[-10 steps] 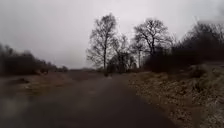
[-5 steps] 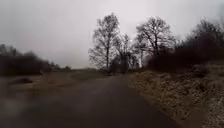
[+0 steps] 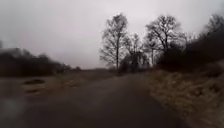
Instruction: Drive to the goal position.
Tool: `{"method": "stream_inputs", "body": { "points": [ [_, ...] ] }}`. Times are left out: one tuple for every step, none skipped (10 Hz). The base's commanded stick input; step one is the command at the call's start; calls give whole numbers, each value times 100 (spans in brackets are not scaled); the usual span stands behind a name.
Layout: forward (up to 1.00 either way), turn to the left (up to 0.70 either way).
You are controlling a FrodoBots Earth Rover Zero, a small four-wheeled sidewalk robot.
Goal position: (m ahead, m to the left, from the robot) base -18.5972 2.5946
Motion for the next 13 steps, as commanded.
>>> {"method": "stream_inputs", "body": {
  "points": [
    [0, 70],
    [0, 70],
    [0, 70],
    [0, 70],
    [0, 70],
    [0, 70],
    [0, 70],
    [0, 70],
    [0, 70],
    [0, 70],
    [0, 70],
    [0, 70],
    [0, 70]
  ]
}}
